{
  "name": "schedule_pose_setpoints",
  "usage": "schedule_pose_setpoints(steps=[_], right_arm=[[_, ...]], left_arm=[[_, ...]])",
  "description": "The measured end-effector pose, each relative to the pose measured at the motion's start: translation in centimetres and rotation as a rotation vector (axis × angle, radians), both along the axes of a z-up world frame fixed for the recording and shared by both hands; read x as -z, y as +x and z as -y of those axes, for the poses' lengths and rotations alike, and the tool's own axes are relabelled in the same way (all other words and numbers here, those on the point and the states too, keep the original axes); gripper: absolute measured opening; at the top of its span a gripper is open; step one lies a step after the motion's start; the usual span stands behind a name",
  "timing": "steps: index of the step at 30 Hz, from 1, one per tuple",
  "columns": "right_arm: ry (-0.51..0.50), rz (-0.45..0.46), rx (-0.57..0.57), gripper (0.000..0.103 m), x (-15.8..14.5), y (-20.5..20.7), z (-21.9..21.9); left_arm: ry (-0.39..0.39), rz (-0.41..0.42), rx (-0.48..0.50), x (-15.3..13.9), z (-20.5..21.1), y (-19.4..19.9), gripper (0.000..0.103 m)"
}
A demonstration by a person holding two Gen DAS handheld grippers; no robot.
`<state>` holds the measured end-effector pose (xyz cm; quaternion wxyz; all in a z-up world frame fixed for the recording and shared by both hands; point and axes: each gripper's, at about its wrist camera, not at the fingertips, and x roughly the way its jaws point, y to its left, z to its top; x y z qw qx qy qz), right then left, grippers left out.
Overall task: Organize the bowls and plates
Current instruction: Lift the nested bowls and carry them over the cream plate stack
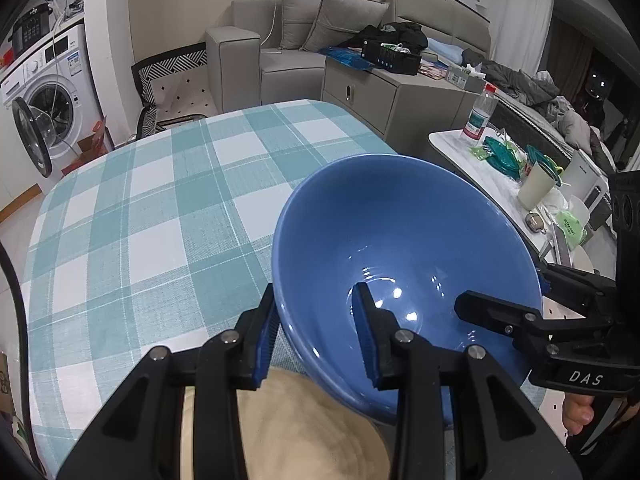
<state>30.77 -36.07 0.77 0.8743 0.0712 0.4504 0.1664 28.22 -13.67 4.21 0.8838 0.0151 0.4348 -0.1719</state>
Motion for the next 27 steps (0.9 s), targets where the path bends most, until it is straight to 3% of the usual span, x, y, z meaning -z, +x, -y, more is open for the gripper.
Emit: schedule_pose_setpoints(steps=[27], right_arm=[[-0.013,0.097,-0.123,0.057,-4.8,-3.5,-5.0]], left_arm=[[0.001,0.092,-0.102,-4.5,-4.9,-4.8,0.035]])
